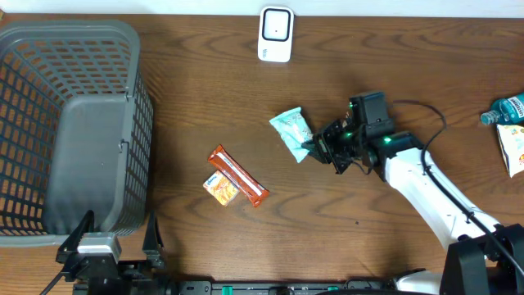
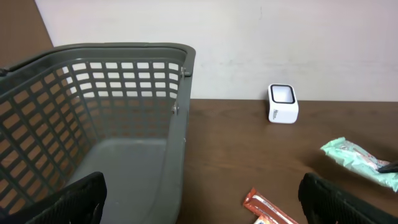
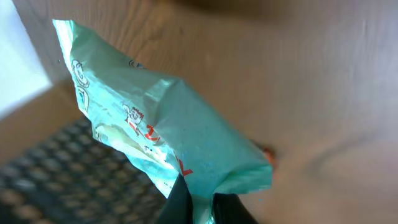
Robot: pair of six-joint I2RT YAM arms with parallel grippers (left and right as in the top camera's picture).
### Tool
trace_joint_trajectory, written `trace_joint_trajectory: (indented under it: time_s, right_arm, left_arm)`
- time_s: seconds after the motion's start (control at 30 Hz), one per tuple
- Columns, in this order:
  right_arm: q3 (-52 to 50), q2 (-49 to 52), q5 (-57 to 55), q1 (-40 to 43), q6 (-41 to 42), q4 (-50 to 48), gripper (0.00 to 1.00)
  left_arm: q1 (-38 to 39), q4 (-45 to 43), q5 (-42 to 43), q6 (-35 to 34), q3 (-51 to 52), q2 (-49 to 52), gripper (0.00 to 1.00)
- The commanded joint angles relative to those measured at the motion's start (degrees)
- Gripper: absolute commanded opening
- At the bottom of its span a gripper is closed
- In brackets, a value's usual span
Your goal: Scan the item barcode
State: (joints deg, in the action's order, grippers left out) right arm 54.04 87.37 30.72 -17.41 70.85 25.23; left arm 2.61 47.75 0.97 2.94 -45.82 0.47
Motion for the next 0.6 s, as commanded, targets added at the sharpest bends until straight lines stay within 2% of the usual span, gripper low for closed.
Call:
trace_joint_trajectory:
  time_s: [0.0, 0.23, 0.47, 0.57]
  right_arm:
    - [0.1, 0.0, -6.4, -2.1, -19.7, -1.5, 0.01]
    - [-0.9, 1.0, -6.5, -8.2, -27.4, -6.2, 0.01]
    - [-3.9, 6.9, -7.6, -12.0, -26.5, -11.8, 0.01]
    - [-3.9, 10.3, -4.1, -12.3, -24.9, -14.4, 0.01]
  left_arm:
    - [-0.3, -0.2, 0.1, -0.3, -0.2, -0.3, 0.98]
    - [-0.3, -0.2, 0.1, -0.3, -0.2, -0.3, 0.98]
    - [-0.3, -0.2, 0.1, -0.3, -0.2, -0.3, 0.98]
    - [-0.3, -0.2, 0.1, -0.3, -0.2, -0.3, 0.98]
